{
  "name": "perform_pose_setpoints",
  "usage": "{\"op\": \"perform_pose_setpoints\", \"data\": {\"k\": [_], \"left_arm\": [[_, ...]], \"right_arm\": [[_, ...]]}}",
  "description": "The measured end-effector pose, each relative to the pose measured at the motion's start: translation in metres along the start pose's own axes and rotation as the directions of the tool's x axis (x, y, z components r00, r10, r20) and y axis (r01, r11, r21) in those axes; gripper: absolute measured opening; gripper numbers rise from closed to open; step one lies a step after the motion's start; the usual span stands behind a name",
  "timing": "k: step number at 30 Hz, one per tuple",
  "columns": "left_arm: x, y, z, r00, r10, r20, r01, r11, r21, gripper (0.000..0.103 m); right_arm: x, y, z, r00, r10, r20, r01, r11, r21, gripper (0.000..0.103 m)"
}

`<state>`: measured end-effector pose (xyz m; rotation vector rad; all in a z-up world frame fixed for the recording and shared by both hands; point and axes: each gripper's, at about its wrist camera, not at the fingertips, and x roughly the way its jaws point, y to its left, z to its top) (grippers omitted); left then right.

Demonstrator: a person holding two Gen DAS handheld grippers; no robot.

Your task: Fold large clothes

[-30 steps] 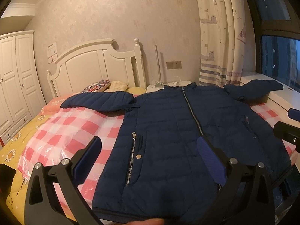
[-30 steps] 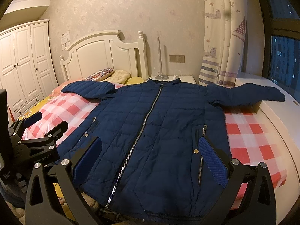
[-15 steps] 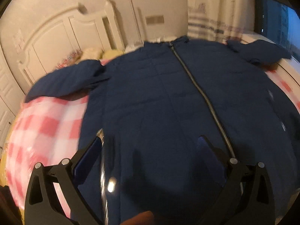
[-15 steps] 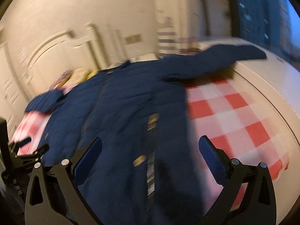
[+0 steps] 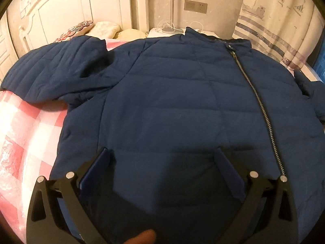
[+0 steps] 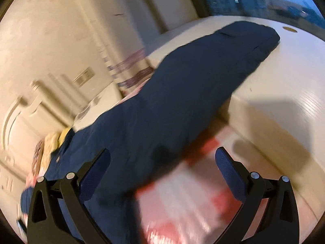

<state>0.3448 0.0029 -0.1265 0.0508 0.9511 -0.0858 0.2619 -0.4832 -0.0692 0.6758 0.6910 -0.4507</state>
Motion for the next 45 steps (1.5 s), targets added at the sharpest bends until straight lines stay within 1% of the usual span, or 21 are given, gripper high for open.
{"op": "perform_pose_setpoints", "data": {"k": [3,5,7,8,10,11,15,18,20,21,23,24,25,26,29,32,34,37,41,44,45], "left_arm": [[0.005,-0.004,0.005,1.000,0.018,-0.012,-0.018,1.000,0.002,0.101],[0.007,-0.004,0.008,1.000,0.016,-0.022,-0.016,1.000,0.000,0.101],[0.006,-0.007,0.008,1.000,0.017,-0.020,-0.017,1.000,0.004,0.101],[0.006,-0.008,0.008,1.000,0.016,-0.018,-0.016,1.000,0.003,0.101],[0.000,-0.008,0.001,1.000,0.016,-0.013,-0.016,1.000,0.002,0.101],[0.000,-0.008,0.001,1.000,0.017,-0.012,-0.017,1.000,0.002,0.101],[-0.001,-0.006,0.000,1.000,0.012,-0.007,-0.012,1.000,-0.001,0.101],[-0.002,-0.005,-0.001,1.000,0.006,-0.002,-0.006,1.000,-0.005,0.101],[-0.003,-0.003,-0.001,1.000,-0.002,0.000,0.002,1.000,-0.011,0.101],[-0.003,-0.003,-0.001,1.000,-0.004,0.002,0.004,1.000,-0.012,0.101],[-0.004,-0.002,-0.002,1.000,-0.007,0.004,0.007,1.000,-0.013,0.101],[-0.004,-0.001,-0.002,1.000,-0.008,0.005,0.008,1.000,-0.014,0.101],[-0.004,-0.001,-0.002,1.000,-0.009,0.006,0.009,1.000,-0.014,0.101],[-0.004,0.000,-0.002,1.000,-0.012,0.007,0.012,1.000,-0.016,0.101],[-0.005,0.001,-0.003,1.000,-0.023,0.012,0.023,0.999,-0.023,0.101],[-0.006,0.002,-0.003,0.999,-0.031,0.015,0.031,0.999,-0.029,0.101],[-0.006,0.002,-0.003,0.999,-0.030,0.016,0.030,0.999,-0.028,0.101],[-0.006,0.002,-0.003,1.000,-0.027,0.015,0.027,0.999,-0.025,0.101],[-0.006,0.003,-0.003,0.999,-0.034,0.019,0.035,0.999,-0.031,0.101],[-0.007,0.004,-0.004,0.999,-0.040,0.022,0.040,0.999,-0.035,0.101],[-0.007,0.004,-0.004,0.999,-0.041,0.023,0.042,0.998,-0.037,0.101]], "right_arm": [[0.021,-0.005,0.016,0.999,-0.042,0.004,0.042,0.999,0.019,0.097],[0.027,-0.010,0.023,0.999,-0.051,0.012,0.051,0.998,0.041,0.081],[0.019,-0.006,0.024,0.999,-0.012,0.052,0.009,0.999,0.046,0.052],[0.010,0.002,0.023,0.995,-0.009,0.104,0.007,1.000,0.016,0.048],[-0.020,0.045,0.015,0.971,0.032,0.239,0.009,0.986,-0.169,0.044],[-0.030,0.063,0.008,0.963,0.050,0.263,0.017,0.969,-0.246,0.044],[-0.048,0.161,-0.048,0.961,0.174,0.217,-0.007,0.796,-0.605,0.044],[-0.034,0.209,-0.110,0.976,0.212,0.043,-0.106,0.641,-0.760,0.045],[-0.015,0.228,-0.153,0.987,0.148,-0.067,-0.139,0.553,-0.821,0.045],[-0.001,0.232,-0.174,0.991,0.076,-0.112,-0.135,0.510,-0.849,0.047],[0.015,0.232,-0.196,0.987,-0.009,-0.161,-0.138,0.469,-0.872,0.071],[0.010,0.228,-0.193,0.986,0.011,-0.166,-0.150,0.482,-0.863,0.074],[0.006,0.221,-0.184,0.976,0.022,-0.217,-0.197,0.519,-0.832,0.083],[0.002,0.216,-0.178,0.966,0.039,-0.257,-0.235,0.554,-0.799,0.085],[-0.034,0.180,-0.147,0.928,0.195,-0.319,-0.357,0.711,-0.606,0.085],[-0.059,0.120,-0.112,0.894,0.365,-0.260,-0.437,0.837,-0.329,0.086],[-0.059,0.067,-0.092,0.886,0.419,-0.199,-0.443,0.892,-0.095,0.086],[-0.035,0.019,-0.075,0.897,0.399,-0.189,-0.385,0.917,0.105,0.088],[0.005,0.011,-0.075,0.884,0.416,-0.211,-0.359,0.896,0.262,0.090],[0.019,0.023,-0.066,0.919,0.362,-0.156,-0.314,0.911,0.268,0.089],[0.019,0.026,-0.063,0.934,0.334,-0.130,-0.293,0.921,0.258,0.083]]}}
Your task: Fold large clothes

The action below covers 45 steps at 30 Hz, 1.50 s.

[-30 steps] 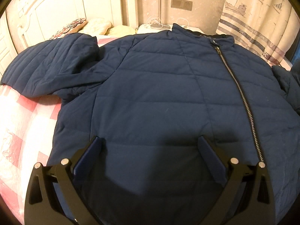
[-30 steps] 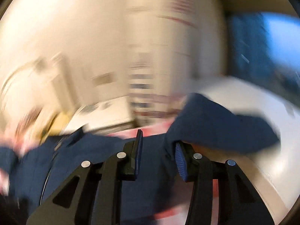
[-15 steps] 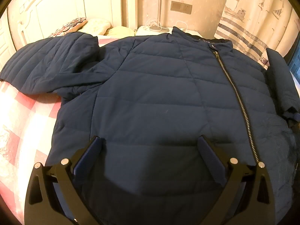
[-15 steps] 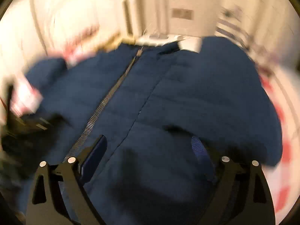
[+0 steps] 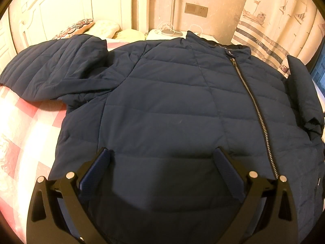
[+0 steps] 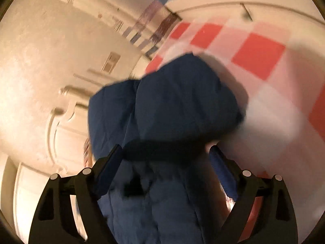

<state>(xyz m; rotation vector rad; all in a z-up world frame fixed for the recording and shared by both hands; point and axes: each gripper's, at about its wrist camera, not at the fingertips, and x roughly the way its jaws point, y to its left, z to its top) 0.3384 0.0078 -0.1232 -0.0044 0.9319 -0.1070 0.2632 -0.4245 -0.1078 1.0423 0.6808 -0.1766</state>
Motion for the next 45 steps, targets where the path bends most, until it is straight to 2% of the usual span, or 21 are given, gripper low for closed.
{"op": "perform_pose_setpoints", "data": {"k": [1,3,5,8,10,12,14,17,18,19,21,24,27,28,31,33,34,37,38,42,45], "left_arm": [[0.000,0.000,0.000,1.000,-0.001,0.000,0.001,1.000,-0.001,0.101],[0.000,0.000,0.000,1.000,-0.004,0.001,0.004,1.000,-0.002,0.101],[-0.001,0.002,0.000,1.000,-0.010,0.004,0.010,1.000,-0.008,0.101],[-0.004,0.009,0.001,0.999,-0.040,0.018,0.040,0.998,-0.043,0.101],[-0.007,0.017,0.002,0.998,-0.062,0.029,0.064,0.995,-0.078,0.101],[-0.010,0.025,0.002,0.996,-0.084,0.042,0.088,0.989,-0.115,0.101],[-0.011,0.031,0.001,0.993,-0.107,0.051,0.114,0.983,-0.144,0.101],[-0.013,0.032,0.001,0.991,-0.119,0.058,0.126,0.980,-0.152,0.101],[-0.013,0.032,0.001,0.991,-0.117,0.059,0.124,0.981,-0.150,0.101],[-0.013,0.031,0.001,0.992,-0.114,0.060,0.122,0.982,-0.147,0.101],[-0.013,0.031,0.000,0.991,-0.116,0.061,0.125,0.981,-0.149,0.101],[-0.014,0.035,-0.001,0.989,-0.130,0.064,0.139,0.977,-0.160,0.101],[-0.015,0.038,-0.001,0.987,-0.144,0.066,0.153,0.974,-0.167,0.101],[-0.015,0.039,-0.001,0.986,-0.151,0.066,0.161,0.972,-0.171,0.101],[-0.016,0.044,-0.001,0.980,-0.184,0.070,0.194,0.961,-0.196,0.101],[-0.019,0.045,0.002,0.974,-0.218,0.056,0.225,0.950,-0.215,0.101],[-0.020,0.044,0.004,0.968,-0.247,0.042,0.250,0.941,-0.228,0.101],[-0.019,0.045,0.022,0.925,-0.379,0.005,0.362,0.879,-0.310,0.101],[-0.019,0.044,0.028,0.924,-0.383,0.004,0.364,0.874,-0.322,0.101],[-0.005,0.033,0.069,0.960,-0.277,0.033,0.272,0.902,-0.334,0.100],[0.023,0.027,0.093,0.984,-0.177,0.038,0.179,0.919,-0.351,0.091]], "right_arm": [[0.000,0.006,0.002,0.998,-0.040,0.039,0.041,0.999,-0.025,0.068],[0.002,0.024,0.007,0.987,-0.086,0.132,0.102,0.988,-0.118,0.050],[-0.007,0.056,-0.001,0.964,-0.109,0.242,0.175,0.947,-0.269,0.043],[-0.016,0.130,-0.035,0.943,-0.021,0.333,0.202,0.830,-0.519,0.039],[-0.016,0.183,-0.072,0.942,0.075,0.326,0.181,0.705,-0.685,0.039],[-0.008,0.224,-0.104,0.953,0.153,0.260,0.122,0.595,-0.794,0.039],[0.012,0.261,-0.134,0.975,0.209,0.077,-0.039,0.499,-0.865,0.040],[0.041,0.300,-0.174,0.964,0.210,-0.160,-0.234,0.395,-0.889,0.046],[0.044,0.306,-0.186,0.953,0.209,-0.218,-0.284,0.377,-0.882,0.075],[0.042,0.309,-0.199,0.939,0.211,-0.273,-0.334,0.362,-0.870,0.093],[0.032,0.308,-0.205,0.939,0.223,-0.262,-0.326,0.340,-0.882,0.092],[0.006,0.286,-0.192,0.965,0.209,-0.158,-0.225,0.354,-0.908,0.083],[-0.006,0.248,-0.161,0.992,0.122,0.008,-0.044,0.419,-0.907,0.082],[-0.006,0.220,-0.141,0.997,0.038,0.069,0.044,0.461,-0.886,0.082],[0.002,0.158,-0.106,0.983,-0.134,0.126,0.179,0.528,-0.830,0.082],[0.007,0.129,-0.098,0.969,-0.198,0.147,0.234,0.547,-0.804,0.082],[0.008,0.108,-0.089,0.962,-0.223,0.155,0.259,0.581,-0.771,0.082],[0.014,0.073,-0.075,0.977,-0.181,0.117,0.213,0.732,-0.647,0.082],[0.010,0.066,-0.067,0.984,-0.140,0.109,0.178,0.778,-0.602,0.082],[0.000,0.055,-0.062,0.987,-0.085,0.140,0.149,0.820,-0.552,0.082],[-0.011,0.057,-0.061,0.988,-0.003,0.153,0.086,0.840,-0.535,0.083]]}}
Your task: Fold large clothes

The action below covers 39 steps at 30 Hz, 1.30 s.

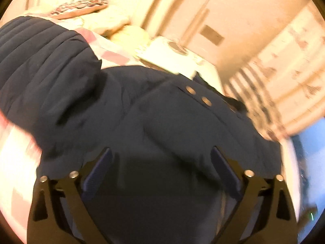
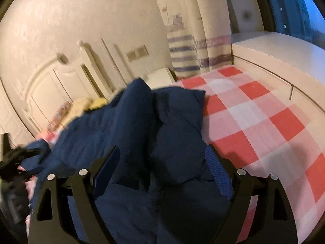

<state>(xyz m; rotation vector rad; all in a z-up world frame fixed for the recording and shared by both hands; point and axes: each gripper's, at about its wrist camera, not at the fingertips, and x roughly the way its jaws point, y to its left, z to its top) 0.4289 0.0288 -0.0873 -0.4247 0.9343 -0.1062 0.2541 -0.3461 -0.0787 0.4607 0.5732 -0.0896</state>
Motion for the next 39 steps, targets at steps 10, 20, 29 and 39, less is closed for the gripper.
{"op": "perform_pose_setpoints", "data": {"k": [10,20,29,39], "left_arm": [[-0.013,-0.036,-0.012,0.993,0.029,0.113,-0.046,0.987,0.151,0.013],[-0.056,0.022,-0.037,0.994,0.083,0.072,-0.090,0.990,0.104,0.035],[-0.082,0.043,-0.062,0.924,0.178,0.339,-0.212,0.975,0.066,0.081],[-0.072,0.041,-0.059,0.941,0.180,0.287,-0.210,0.975,0.077,0.090]], "right_arm": [[-0.007,-0.032,0.003,0.998,0.043,0.042,-0.049,0.987,0.154,0.084],[-0.005,-0.027,0.001,0.999,0.026,0.033,-0.030,0.992,0.126,0.085],[-0.012,0.002,-0.002,0.996,-0.059,0.073,0.062,0.997,-0.043,0.085],[0.047,0.074,-0.008,0.937,-0.189,-0.296,0.066,0.922,-0.381,0.085]]}}
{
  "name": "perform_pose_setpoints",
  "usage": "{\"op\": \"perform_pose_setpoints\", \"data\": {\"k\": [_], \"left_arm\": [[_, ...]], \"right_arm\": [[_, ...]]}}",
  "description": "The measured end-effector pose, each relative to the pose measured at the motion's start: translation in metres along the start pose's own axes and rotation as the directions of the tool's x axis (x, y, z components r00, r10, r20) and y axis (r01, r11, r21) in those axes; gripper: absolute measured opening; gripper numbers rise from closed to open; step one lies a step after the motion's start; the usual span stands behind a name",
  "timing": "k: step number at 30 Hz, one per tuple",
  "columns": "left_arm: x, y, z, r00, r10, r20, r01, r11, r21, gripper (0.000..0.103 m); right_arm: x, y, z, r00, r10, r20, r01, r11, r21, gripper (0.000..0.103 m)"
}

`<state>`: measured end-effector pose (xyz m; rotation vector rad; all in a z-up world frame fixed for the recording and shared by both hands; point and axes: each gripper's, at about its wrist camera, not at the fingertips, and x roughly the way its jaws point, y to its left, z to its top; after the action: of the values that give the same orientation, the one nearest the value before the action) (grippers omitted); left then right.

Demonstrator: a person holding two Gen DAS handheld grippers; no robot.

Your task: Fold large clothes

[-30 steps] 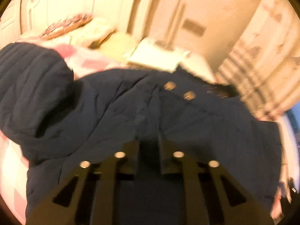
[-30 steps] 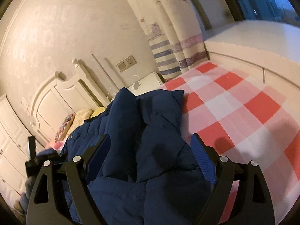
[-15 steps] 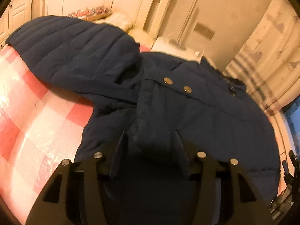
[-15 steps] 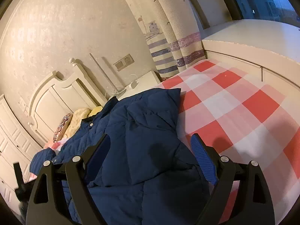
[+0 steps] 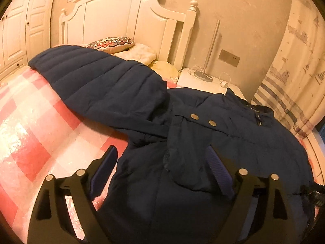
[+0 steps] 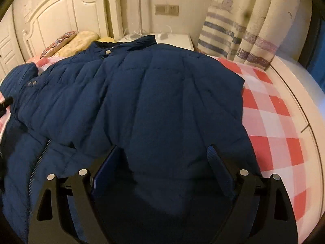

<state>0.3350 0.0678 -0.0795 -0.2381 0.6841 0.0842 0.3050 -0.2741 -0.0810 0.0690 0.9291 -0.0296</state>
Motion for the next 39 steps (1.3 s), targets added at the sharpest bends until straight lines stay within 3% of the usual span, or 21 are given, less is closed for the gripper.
{"op": "perform_pose_setpoints", "data": {"k": [4,6,9,13,15,18,21,23,26,28,31,33,35,39], "left_arm": [[0.003,0.003,-0.002,1.000,-0.007,-0.012,0.007,1.000,-0.006,0.092],[0.004,0.005,-0.002,1.000,-0.009,-0.014,0.009,1.000,-0.010,0.096],[0.004,0.009,-0.002,1.000,-0.010,-0.014,0.009,0.999,-0.030,0.097],[0.010,0.013,-0.001,0.999,-0.025,-0.043,0.022,0.998,-0.056,0.097],[0.015,0.015,0.000,0.998,-0.021,-0.066,0.017,0.998,-0.066,0.097],[0.017,0.017,-0.001,0.997,-0.019,-0.077,0.013,0.997,-0.081,0.097],[0.017,0.019,-0.001,0.997,-0.023,-0.076,0.016,0.996,-0.091,0.097],[0.017,0.020,-0.001,0.997,-0.027,-0.079,0.020,0.995,-0.098,0.097],[0.018,0.020,-0.002,0.996,-0.032,-0.085,0.023,0.995,-0.101,0.097],[0.018,0.020,-0.001,0.996,-0.033,-0.087,0.024,0.995,-0.101,0.097],[0.019,0.019,-0.001,0.996,-0.032,-0.089,0.023,0.995,-0.097,0.097],[0.019,0.019,-0.001,0.995,-0.033,-0.093,0.024,0.995,-0.096,0.097],[0.020,0.020,-0.001,0.995,-0.034,-0.099,0.024,0.995,-0.100,0.097],[0.019,0.023,-0.002,0.995,-0.039,-0.091,0.028,0.993,-0.118,0.097]], "right_arm": [[-0.023,0.026,0.025,0.988,0.024,0.155,-0.022,1.000,-0.013,0.085],[-0.008,0.040,0.030,0.990,0.038,0.132,-0.031,0.998,-0.054,0.084],[0.053,0.057,0.022,0.994,0.057,-0.095,-0.065,0.994,-0.088,0.088],[0.048,0.057,0.034,0.996,0.030,-0.084,-0.037,0.996,-0.085,0.088],[0.042,0.053,0.046,1.000,0.004,-0.026,-0.006,0.998,-0.070,0.088],[0.044,0.035,0.076,0.998,-0.036,0.056,0.033,0.999,0.043,0.088],[0.076,0.017,0.094,0.998,-0.062,-0.006,0.062,0.990,0.124,0.089],[0.101,0.014,0.092,0.996,-0.070,-0.060,0.076,0.992,0.105,0.094],[0.097,0.021,0.092,0.991,-0.101,-0.086,0.108,0.991,0.082,0.095],[0.084,0.021,0.090,0.992,-0.107,-0.063,0.113,0.988,0.101,0.094],[0.046,0.038,0.071,0.998,-0.044,0.050,0.039,0.994,0.098,0.095],[0.050,0.063,0.049,1.000,-0.025,0.003,0.025,0.999,-0.020,0.097],[0.061,0.078,0.036,0.997,-0.070,-0.011,0.068,0.990,-0.125,0.098],[0.049,0.078,0.044,0.994,-0.104,-0.030,0.101,0.992,-0.078,0.098]]}}
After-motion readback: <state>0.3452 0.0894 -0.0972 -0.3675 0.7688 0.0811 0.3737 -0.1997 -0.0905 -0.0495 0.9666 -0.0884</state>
